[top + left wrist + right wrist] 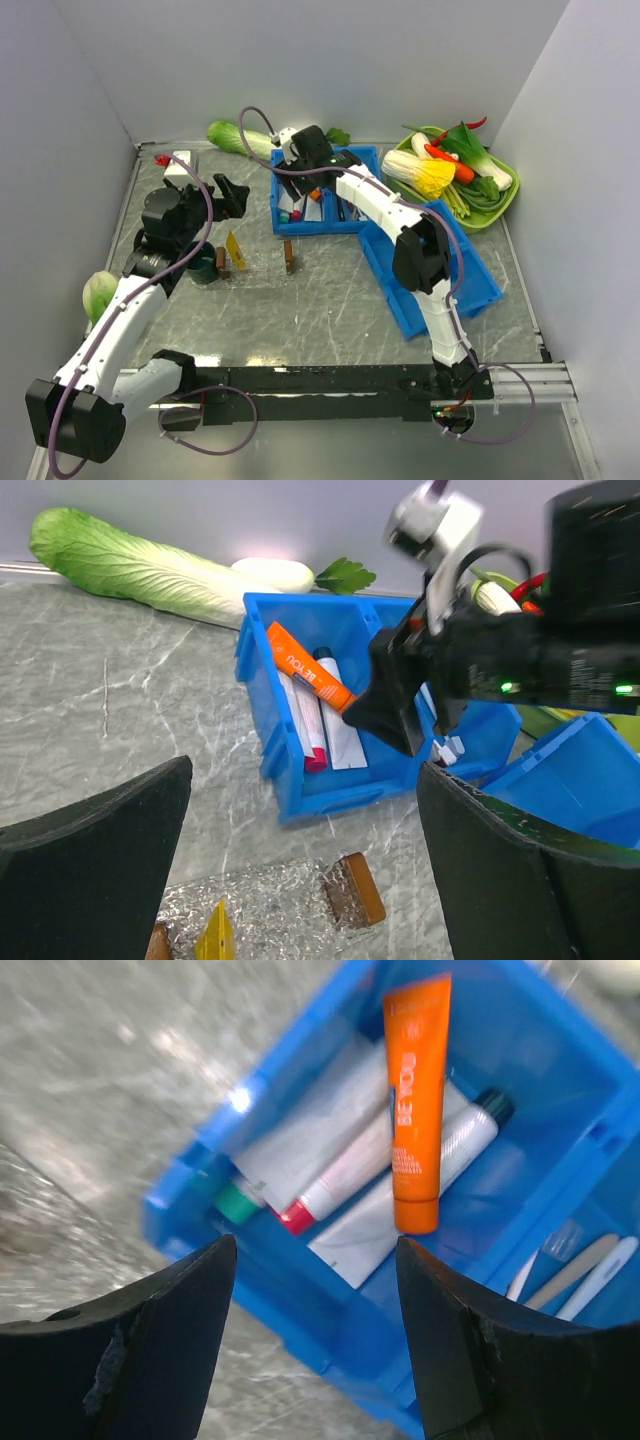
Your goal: Prepare toiletry sets of a toothbrush and toothpaste on the tray
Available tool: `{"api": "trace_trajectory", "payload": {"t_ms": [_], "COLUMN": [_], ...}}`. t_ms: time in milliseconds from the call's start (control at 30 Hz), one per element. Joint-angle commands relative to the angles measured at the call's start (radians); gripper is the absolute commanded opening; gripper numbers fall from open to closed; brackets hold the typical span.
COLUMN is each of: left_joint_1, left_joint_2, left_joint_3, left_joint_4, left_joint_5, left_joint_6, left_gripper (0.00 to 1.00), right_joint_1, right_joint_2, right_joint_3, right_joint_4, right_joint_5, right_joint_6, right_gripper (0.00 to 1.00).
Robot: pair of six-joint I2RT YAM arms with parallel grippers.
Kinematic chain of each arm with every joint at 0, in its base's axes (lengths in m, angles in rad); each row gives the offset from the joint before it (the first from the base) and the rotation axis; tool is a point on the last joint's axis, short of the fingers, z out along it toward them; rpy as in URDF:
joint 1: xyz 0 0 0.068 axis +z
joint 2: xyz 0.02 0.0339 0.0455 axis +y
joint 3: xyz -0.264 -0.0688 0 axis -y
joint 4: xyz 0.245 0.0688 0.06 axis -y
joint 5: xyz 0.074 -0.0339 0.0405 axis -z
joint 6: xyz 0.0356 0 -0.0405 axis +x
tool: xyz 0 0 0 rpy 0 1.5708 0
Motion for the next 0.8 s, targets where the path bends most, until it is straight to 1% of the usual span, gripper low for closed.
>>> {"api": "trace_trajectory", "payload": {"t_ms": [0, 267, 467, 633, 667, 767], "left_joint_1": [-0.001, -0.001, 0.0, 0.0, 0.0, 0.002], "left_joint_2": [-0.022, -0.025, -0.024, -0.019, -0.021, -0.021], "left_joint_3": [0.04, 0.038, 0.04, 0.04, 0.038, 0.04], "left_joint_4": [0.014, 0.018, 0.02, 0.02, 0.02, 0.02], "left_joint_5": [-0.025, -0.005, 0.001, 0.006, 0.004, 0.006], "left_joint_6": [-0.008, -0.012, -0.012, -0.014, -0.012, -0.012], "left_gripper": [0.99, 0.99, 0.99, 0.99, 0.99, 0.99], "right_joint_1": [-0.032, -0.06, -0.058, -0.06, -0.058, -0.06], "right_joint_2": [0.022, 0.12, 0.206, 0.234, 0.24, 0.258], "right_joint_3": [0.049, 0.107, 0.142, 0.142, 0.144, 0.145], "right_joint_4": [0.016, 0.031, 0.027, 0.048, 0.05, 0.065], "right_joint_5": [-0.063, -0.054, -0.009, 0.02, 0.05, 0.077], "right_joint_6": [-0.082, -0.109, -0.148, -0.169, -0.174, -0.192], "right_gripper": [0.72, 0.72, 0.73, 0.73, 0.73, 0.73]}}
